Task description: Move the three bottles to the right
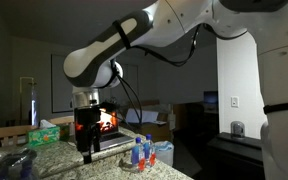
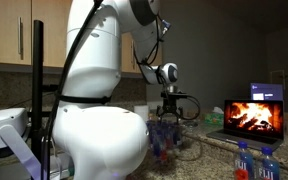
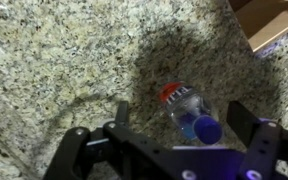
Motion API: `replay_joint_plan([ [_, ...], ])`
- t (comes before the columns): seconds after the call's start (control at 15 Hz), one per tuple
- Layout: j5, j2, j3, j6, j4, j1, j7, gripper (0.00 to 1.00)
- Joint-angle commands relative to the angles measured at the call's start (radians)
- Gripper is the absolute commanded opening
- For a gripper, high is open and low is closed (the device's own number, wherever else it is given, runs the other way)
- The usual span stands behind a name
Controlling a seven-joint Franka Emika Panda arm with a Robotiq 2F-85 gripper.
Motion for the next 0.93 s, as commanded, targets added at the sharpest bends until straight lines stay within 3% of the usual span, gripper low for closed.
replay_joint_plan([
  [0.0, -0.011, -0.001, 0.009, -0.013, 0.000, 0.002, -0.031, 1.00],
  [0.4, -0.028, 0.021, 0.013, -0.029, 0.012, 0.008, -0.101, 1.00],
  [0.87, -0.027, 0.147, 0.041, -0.077, 0.076, 0.007, -0.391, 1.00],
])
